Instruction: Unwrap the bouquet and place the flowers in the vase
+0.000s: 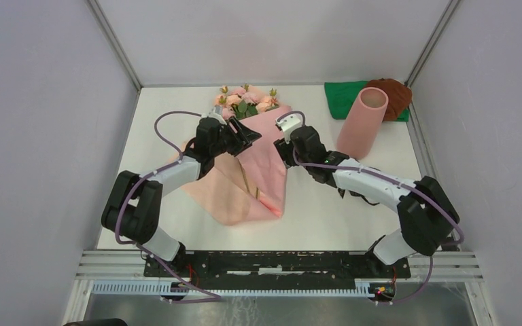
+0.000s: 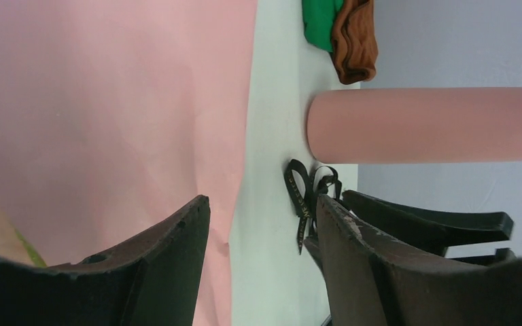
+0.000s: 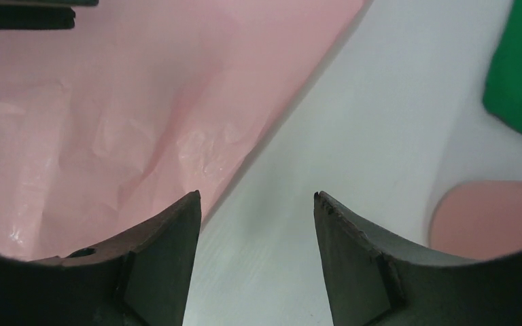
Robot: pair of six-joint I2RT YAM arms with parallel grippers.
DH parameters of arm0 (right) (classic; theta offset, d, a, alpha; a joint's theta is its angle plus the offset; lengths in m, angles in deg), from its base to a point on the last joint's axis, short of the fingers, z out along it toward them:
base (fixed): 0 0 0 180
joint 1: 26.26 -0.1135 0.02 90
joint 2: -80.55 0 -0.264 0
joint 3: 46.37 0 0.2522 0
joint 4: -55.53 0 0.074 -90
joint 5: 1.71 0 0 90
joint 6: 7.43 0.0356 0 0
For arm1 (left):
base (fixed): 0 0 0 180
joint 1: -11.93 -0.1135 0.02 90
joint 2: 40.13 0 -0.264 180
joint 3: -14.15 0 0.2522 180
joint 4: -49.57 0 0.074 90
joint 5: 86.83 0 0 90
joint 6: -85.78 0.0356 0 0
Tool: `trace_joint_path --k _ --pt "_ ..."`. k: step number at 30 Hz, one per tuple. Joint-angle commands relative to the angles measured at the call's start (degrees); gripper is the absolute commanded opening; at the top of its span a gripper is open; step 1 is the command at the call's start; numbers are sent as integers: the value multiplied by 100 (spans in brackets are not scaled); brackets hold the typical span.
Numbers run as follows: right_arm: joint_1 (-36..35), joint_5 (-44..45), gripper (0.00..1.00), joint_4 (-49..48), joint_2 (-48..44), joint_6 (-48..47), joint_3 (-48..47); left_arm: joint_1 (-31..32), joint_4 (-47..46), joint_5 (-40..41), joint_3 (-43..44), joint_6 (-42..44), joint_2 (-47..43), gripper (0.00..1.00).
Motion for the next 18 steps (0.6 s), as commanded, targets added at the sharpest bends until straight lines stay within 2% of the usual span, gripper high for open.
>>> trace_joint_path --k 1,8,14,18 --pt "-146 -435 68 -152 413 118 -538 12 87 405 -82 377 -281 66" --pt "-340 -324 67 -63 485 52 -785 2 -33 453 -228 369 -257 65" --pt "-339 -363 68 -156 491 90 -656 -201 1106 1205 -187 548 -1038 69" --pt "-340 -416 68 -198 531 91 -606 -493 1336 1628 -613 391 -1700 70"
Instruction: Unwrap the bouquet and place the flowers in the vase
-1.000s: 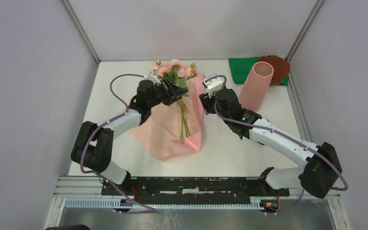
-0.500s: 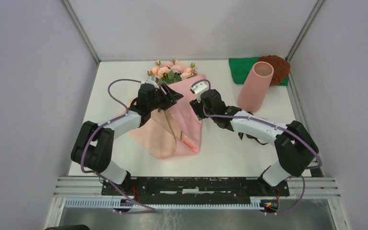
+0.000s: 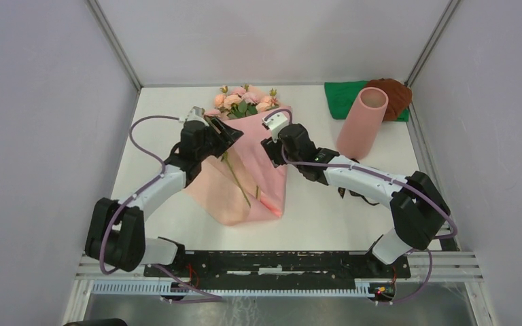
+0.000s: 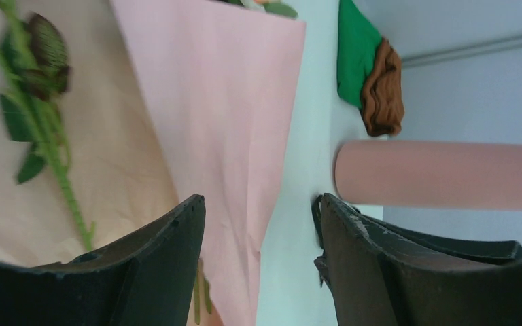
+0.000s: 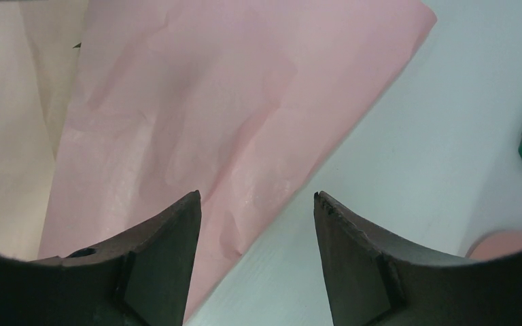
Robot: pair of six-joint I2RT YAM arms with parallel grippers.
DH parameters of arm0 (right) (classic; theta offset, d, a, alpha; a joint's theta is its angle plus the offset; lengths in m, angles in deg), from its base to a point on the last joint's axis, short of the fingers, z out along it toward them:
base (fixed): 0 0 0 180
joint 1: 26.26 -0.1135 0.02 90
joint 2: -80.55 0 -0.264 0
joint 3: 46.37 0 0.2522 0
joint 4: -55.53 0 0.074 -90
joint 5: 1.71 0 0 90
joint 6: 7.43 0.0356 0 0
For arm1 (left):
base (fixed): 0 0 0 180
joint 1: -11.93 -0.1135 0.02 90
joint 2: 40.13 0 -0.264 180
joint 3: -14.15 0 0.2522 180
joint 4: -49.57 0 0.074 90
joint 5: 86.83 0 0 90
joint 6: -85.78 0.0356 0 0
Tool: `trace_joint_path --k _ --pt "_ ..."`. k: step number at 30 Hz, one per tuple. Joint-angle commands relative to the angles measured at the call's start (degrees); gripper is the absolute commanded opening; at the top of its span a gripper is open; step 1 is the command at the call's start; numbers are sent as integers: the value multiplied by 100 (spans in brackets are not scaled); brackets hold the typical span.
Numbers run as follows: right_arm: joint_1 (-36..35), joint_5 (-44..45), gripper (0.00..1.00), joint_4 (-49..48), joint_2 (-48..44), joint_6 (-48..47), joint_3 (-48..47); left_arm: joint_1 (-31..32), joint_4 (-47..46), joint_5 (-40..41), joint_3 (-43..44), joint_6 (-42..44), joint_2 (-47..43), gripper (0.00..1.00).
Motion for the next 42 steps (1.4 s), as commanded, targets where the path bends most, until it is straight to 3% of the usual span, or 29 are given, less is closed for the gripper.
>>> trace_joint_path --k 1,6,18,23,28,42 --pt "6 -74 68 -218 -49 72 -11 -292 398 849 -444 123 -867 70" --pt "4 -100 67 -211 -111 86 48 -328 467 806 -425 185 -819 69" --pt "-1 6 67 -72 -796 97 269 -133 -329 -107 144 -161 616 63" --pt "4 99 67 15 -1335 111 434 87 -323 -123 799 -93 1042 43" --pt "4 373 67 153 -2004 93 664 478 -339 -432 1488 80 1513 4" --pt "6 1198 67 525 -3297 -62 782 2379 -428 -603 2935 -5 2555 2"
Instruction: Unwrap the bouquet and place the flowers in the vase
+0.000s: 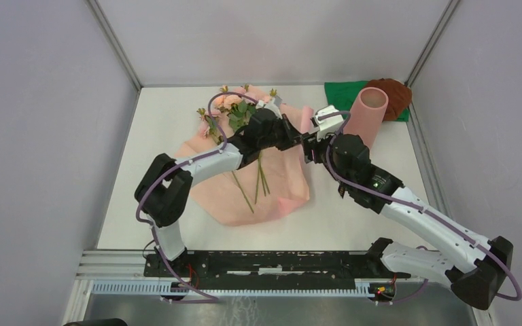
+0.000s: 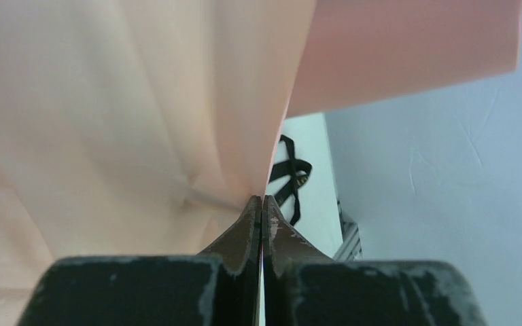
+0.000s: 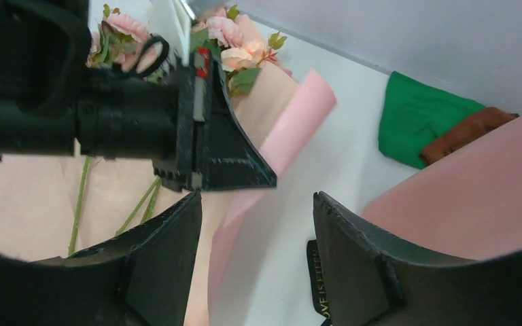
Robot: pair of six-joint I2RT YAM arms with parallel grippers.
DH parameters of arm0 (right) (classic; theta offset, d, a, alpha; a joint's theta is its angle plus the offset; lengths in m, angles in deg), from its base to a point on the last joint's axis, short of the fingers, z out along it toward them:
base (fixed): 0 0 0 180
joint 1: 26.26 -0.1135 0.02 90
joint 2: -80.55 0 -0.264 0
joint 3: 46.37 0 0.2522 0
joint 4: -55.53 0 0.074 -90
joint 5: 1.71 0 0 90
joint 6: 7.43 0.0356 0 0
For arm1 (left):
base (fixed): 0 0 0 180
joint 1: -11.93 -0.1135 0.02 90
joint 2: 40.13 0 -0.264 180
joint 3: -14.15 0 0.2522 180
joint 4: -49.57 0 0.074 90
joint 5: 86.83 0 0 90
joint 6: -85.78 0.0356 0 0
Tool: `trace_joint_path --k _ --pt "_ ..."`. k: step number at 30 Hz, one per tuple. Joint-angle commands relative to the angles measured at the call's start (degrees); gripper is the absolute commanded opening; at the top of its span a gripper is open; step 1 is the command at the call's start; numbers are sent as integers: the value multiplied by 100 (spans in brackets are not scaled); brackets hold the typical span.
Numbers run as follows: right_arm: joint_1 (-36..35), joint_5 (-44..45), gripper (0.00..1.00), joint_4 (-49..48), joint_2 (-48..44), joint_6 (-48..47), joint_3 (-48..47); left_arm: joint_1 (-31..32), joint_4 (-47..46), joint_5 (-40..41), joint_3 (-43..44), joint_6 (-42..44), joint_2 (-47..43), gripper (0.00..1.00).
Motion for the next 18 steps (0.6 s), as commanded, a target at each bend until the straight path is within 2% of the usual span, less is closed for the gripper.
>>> trace_joint_path --k 1,9,12,14,17,18 --pt "8 363 67 56 -263 -83 -29 503 -182 -210 562 43 350 2" --pt "4 454 67 92 -480 -95 -3 998 -292 -518 805 -136 823 3" --pt "4 502 67 80 -499 -120 3 1082 -484 -809 801 -191 858 11" --pt "-1 511 67 80 -458 -128 -13 1102 -482 -1008 866 -143 891 23" --pt "8 482 67 55 -361 -160 -5 1108 -312 -988 776 -12 809 66" --pt "4 486 67 39 -327 -161 -5 1103 -228 -881 710 67 737 77"
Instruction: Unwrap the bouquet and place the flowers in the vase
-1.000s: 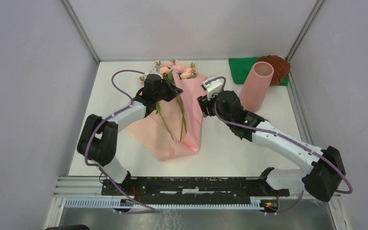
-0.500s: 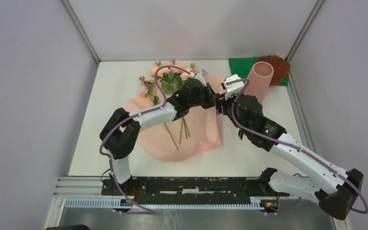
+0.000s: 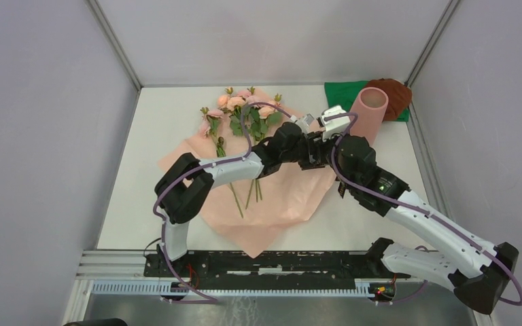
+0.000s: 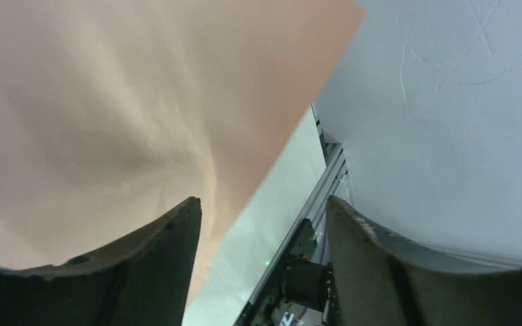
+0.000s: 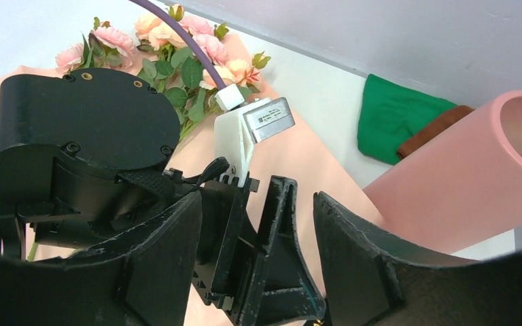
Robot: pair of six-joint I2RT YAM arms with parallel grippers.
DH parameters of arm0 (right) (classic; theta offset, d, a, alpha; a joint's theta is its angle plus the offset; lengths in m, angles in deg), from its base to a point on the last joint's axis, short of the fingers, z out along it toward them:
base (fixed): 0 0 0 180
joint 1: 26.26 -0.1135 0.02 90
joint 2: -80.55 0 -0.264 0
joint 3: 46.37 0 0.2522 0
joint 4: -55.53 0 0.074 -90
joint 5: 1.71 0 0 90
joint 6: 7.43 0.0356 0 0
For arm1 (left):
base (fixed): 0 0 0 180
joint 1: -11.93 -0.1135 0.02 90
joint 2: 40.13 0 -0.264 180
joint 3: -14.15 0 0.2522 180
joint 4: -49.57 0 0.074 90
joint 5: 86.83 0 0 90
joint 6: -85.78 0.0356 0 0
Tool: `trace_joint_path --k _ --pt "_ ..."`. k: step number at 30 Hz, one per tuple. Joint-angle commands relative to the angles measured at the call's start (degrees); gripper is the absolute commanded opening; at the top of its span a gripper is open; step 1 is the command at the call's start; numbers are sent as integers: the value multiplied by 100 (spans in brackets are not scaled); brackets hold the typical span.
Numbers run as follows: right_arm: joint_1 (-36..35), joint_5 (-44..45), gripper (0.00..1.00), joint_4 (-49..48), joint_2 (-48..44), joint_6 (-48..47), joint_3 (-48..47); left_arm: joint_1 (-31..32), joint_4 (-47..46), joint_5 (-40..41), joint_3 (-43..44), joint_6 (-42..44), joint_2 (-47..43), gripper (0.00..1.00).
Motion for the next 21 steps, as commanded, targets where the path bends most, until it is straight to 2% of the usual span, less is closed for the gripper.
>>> trace_joint_path --k 1,2,4,8,13,17,21 --pt "3 136 67 -117 114 -83 -8 20 -22 4 -1 203 -224 87" --pt "8 147 67 -124 150 -83 0 10 24 131 -75 275 -336 94" --pt "4 138 67 -197 237 -77 38 4 185 446 -173 493 -590 100" --pt "4 128 67 -331 387 -83 79 -100 616 1166 -366 779 -1153 100" --pt "12 160 68 -562 684 -220 107 -798 558 1433 -1205 581 -1423 100" --pt "73 45 69 -731 1361 -204 124 -1373 371 1828 -2053 500 -1682 99" --pt "118 -293 68 -849 2097 15 97 -1612 497 2783 -2661 514 -2263 98"
